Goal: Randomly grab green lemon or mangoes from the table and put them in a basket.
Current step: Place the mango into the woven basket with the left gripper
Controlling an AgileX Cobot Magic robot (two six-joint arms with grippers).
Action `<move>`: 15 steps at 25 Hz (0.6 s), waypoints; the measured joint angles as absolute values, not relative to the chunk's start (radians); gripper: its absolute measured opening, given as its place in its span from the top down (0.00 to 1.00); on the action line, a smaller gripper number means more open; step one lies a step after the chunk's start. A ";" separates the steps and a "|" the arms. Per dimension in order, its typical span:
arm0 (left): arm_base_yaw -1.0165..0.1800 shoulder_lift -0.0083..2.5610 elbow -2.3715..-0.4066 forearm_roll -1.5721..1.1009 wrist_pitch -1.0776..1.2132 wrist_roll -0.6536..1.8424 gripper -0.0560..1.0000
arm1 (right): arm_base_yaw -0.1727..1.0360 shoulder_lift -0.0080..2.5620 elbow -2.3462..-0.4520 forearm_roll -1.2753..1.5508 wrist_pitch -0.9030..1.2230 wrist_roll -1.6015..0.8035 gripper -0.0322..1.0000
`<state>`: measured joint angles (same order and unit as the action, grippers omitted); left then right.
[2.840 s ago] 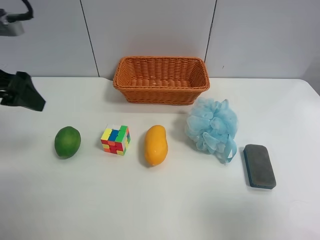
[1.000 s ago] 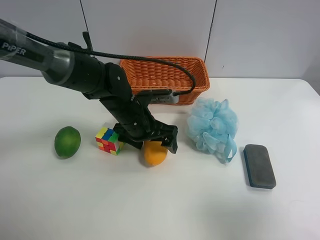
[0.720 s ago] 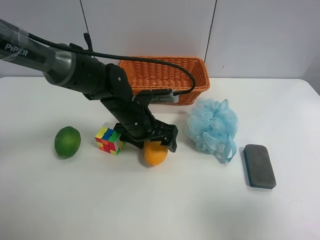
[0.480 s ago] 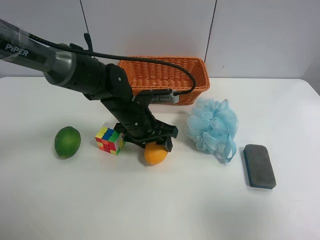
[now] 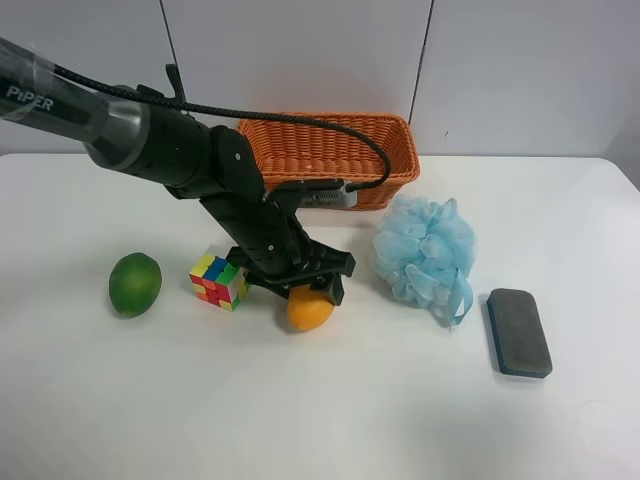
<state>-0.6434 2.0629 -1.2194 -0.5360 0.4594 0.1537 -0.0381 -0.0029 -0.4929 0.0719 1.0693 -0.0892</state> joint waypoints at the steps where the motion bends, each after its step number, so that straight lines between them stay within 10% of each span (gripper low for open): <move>1: -0.643 2.052 -1.218 -0.536 0.469 0.154 0.32 | -0.038 -0.003 -0.493 0.072 1.069 -0.089 0.18; 15: -0.613 1.942 -1.603 -0.372 0.455 0.153 0.32 | -0.038 -0.003 -0.493 0.059 1.061 -0.085 0.18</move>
<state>-0.6129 1.9421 -1.6032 -0.3717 0.4550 0.1528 -0.0381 -0.0029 -0.4929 0.0595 1.0611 -0.0851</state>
